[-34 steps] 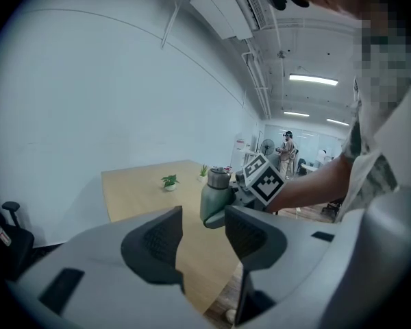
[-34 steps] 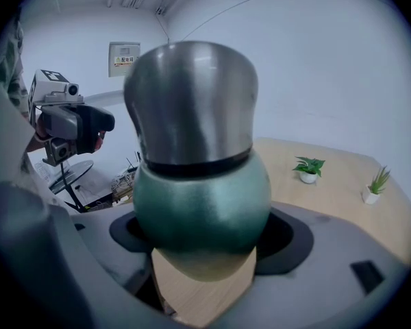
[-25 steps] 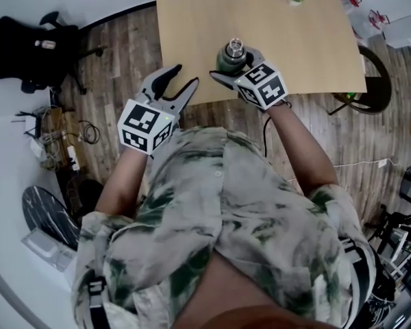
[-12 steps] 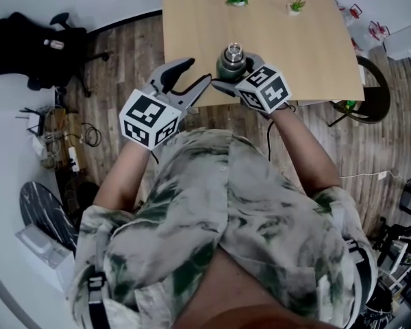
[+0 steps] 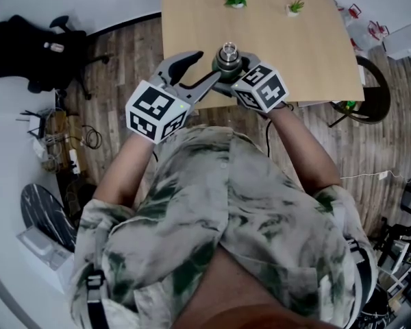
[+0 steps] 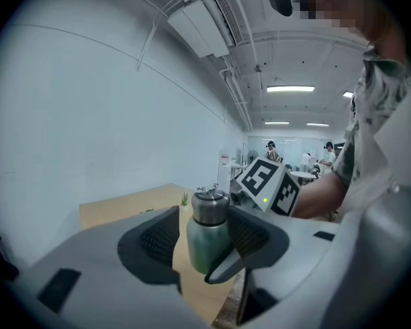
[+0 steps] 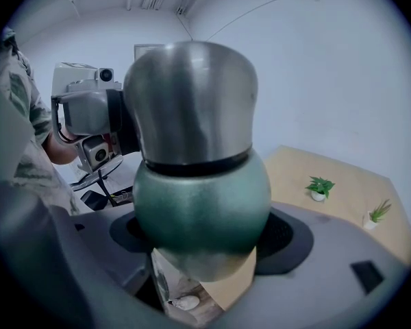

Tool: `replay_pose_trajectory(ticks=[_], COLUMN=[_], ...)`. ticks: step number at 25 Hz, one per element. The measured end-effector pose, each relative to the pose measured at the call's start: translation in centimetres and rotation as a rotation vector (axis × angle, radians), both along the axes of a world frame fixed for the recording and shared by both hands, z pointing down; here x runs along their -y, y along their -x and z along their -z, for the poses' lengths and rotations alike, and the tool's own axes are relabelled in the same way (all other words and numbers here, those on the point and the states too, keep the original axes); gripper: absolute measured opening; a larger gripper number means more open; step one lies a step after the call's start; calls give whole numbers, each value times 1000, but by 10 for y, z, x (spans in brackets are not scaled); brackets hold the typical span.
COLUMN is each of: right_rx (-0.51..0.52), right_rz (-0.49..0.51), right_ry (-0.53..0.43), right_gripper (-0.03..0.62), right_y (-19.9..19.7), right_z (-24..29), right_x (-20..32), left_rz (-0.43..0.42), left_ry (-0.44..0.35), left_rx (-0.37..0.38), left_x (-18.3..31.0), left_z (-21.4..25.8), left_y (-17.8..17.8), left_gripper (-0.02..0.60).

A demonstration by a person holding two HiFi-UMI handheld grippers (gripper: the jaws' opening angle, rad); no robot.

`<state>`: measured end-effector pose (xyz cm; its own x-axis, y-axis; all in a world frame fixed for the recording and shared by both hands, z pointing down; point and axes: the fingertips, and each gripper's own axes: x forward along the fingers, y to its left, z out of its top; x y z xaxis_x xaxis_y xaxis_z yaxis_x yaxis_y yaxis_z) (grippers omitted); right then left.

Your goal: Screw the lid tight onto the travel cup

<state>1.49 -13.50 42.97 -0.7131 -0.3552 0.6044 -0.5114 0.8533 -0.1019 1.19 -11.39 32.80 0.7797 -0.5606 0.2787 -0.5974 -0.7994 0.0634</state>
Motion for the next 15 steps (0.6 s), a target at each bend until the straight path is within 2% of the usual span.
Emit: replay_pose_trajectory(ticks=[15], right_rx=[16], right_rz=[-10], right_ry=[15], right_gripper=[405], right_y=[0], right_z=[-3], right_x=[9], left_rz=[29], left_ry=[-25], left_rx=[19], left_x=[17], left_z=[-4], left_y=[-28], left_gripper=[218])
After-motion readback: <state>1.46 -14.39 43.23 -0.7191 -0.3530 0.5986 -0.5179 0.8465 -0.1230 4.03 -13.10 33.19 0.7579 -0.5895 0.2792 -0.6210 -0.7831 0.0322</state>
